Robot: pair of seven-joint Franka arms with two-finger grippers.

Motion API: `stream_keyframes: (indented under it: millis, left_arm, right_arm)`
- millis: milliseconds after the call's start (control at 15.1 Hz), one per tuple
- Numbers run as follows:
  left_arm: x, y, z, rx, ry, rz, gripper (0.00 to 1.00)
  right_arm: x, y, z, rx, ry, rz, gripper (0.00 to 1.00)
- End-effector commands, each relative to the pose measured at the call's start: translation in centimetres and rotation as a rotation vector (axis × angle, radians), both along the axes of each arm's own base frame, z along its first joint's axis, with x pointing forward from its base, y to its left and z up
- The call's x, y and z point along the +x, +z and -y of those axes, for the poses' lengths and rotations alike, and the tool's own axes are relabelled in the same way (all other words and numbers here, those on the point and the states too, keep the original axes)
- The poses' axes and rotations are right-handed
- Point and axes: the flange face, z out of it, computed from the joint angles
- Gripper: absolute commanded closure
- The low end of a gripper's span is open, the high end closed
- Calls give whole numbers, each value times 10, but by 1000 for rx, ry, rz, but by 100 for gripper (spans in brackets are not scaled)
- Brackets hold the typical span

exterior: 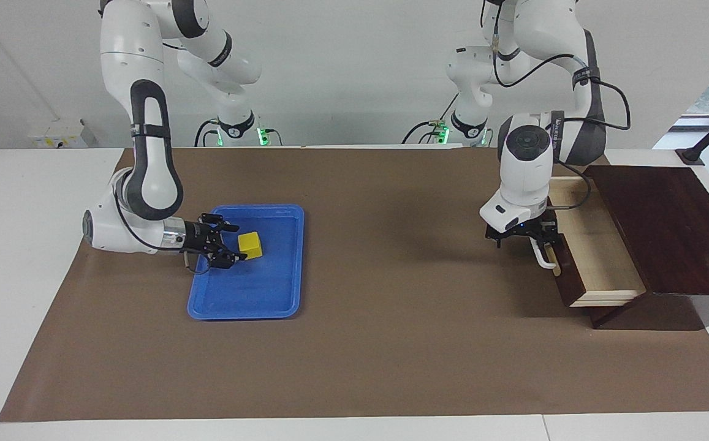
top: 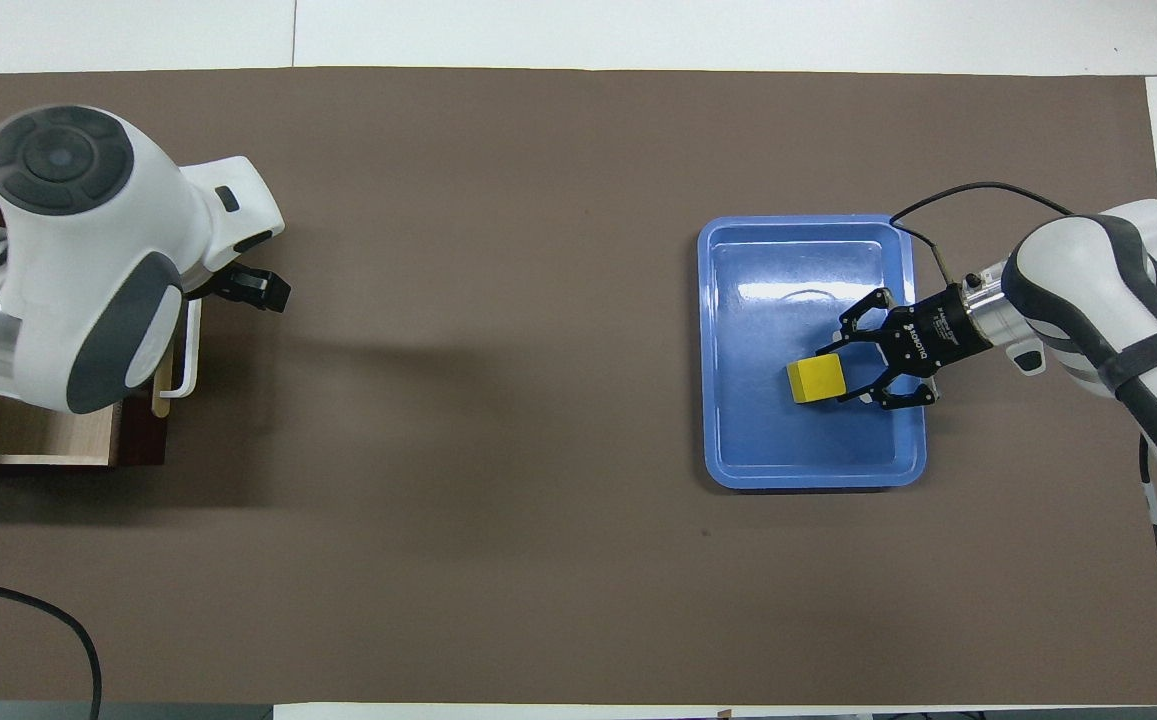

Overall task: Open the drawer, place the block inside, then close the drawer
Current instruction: 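Lift the cube with the right gripper while the left gripper approaches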

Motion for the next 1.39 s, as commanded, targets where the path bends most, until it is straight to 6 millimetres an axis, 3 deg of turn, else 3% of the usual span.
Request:
stream_keyframes:
  millis: [0, 198, 396, 661, 925, 1123, 1189, 1322]
  left_arm:
    - [7, 40, 8, -96, 49, -35, 0]
    - [0, 62, 16, -155, 302, -24, 0]
    - [-10, 75, 23, -210, 595, 3, 0]
    - [-25, 75, 54, -191, 978, 38, 0]
    - [-34, 77, 82, -196, 1266, 79, 0]
    - [-30, 81, 89, -247, 1607, 98, 0]
    - [-30, 83, 92, -258, 1679, 110, 0]
    - [-40, 82, 115, -248, 1732, 111, 0]
  right_arm:
    - [-2, 4, -9, 13, -1, 34, 100]
    - [8, 16, -8, 6, -19, 34, 100]
    - [33, 62, -24, 15, -9, 50, 100]
    - [65, 154, -105, -25, -81, 21, 100]
    - [63, 212, -222, -35, -174, 2, 100]
    - [55, 225, -285, -10, -250, -6, 100]
    - [52, 226, -299, -10, -268, -2, 100]
    - [42, 224, -330, -15, -296, -7, 100]
